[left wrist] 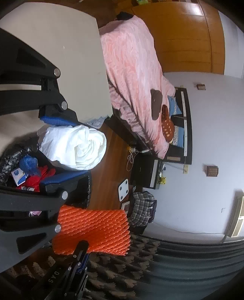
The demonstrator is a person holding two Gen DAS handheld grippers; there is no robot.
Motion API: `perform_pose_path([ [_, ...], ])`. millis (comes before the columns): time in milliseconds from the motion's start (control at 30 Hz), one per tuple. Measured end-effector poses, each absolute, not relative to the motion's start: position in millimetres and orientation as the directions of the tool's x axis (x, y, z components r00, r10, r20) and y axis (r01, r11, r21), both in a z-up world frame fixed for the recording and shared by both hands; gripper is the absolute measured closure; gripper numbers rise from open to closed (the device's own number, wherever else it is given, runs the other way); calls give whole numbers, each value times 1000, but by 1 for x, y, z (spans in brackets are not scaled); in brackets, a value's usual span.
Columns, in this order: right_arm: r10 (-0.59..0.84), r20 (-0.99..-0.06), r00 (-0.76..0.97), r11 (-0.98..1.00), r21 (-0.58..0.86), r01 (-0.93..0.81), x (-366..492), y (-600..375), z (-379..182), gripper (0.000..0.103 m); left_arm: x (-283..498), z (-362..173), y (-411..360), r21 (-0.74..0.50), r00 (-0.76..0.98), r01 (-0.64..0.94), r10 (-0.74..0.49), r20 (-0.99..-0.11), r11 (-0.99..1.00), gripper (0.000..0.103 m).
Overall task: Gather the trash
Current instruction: 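Carry the white cloth and orange scrubber over the bin and open both tools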
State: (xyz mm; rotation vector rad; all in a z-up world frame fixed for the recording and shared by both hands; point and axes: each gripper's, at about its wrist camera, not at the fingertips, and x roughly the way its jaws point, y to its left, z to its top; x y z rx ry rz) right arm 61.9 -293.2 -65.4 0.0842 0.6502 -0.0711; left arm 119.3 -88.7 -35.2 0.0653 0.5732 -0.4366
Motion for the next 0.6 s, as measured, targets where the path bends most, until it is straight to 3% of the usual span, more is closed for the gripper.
perform_pose_path([
  [600,-80,-686,724,988,39,146,85,-316,-115,92,147,-93,-133,-73,677,488,-430,-598,870,61],
])
